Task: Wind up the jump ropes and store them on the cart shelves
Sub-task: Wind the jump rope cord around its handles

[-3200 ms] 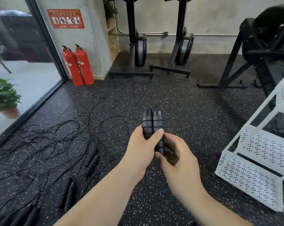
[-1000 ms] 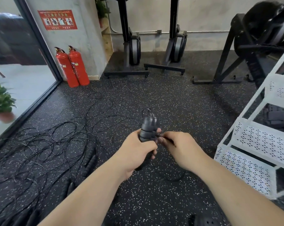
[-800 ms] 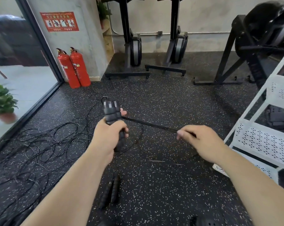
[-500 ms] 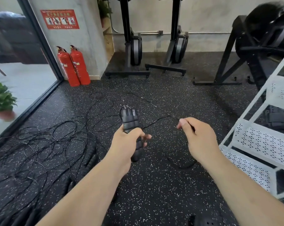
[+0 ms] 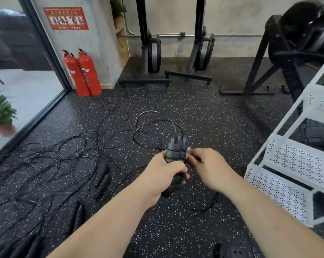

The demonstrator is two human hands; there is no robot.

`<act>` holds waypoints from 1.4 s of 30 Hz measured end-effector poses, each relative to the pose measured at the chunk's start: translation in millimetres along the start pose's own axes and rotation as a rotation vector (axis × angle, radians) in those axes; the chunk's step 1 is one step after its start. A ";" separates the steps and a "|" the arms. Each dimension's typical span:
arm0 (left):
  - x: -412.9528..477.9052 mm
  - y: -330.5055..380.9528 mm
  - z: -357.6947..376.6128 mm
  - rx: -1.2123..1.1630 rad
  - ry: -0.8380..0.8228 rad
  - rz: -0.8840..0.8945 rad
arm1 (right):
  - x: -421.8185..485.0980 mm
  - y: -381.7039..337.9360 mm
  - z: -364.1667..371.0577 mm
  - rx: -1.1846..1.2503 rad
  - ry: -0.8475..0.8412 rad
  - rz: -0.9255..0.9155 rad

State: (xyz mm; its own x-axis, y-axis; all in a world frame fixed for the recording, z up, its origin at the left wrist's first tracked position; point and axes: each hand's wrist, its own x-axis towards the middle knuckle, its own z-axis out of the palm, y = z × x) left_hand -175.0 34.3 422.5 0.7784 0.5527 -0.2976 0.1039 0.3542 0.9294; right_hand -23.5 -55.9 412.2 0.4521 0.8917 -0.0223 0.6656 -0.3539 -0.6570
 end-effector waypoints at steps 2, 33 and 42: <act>6.5 4.1 -9.8 -0.036 0.070 0.037 | -2.0 3.4 -13.5 -0.050 -0.061 -0.015; -5.1 -9.2 16.8 -0.061 0.038 -0.071 | -7.1 3.0 -11.9 -0.148 0.038 -0.006; 9.8 6.9 -17.8 0.120 0.348 0.003 | -6.4 28.8 -49.5 -0.153 -0.043 0.045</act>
State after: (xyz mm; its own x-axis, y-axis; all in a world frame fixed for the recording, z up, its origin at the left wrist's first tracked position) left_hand -177.7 55.7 422.2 0.5241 0.7844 -0.3317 0.1899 0.2720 0.9434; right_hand 22.1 -85.8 430.6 0.4599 0.8840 -0.0837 0.7293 -0.4299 -0.5323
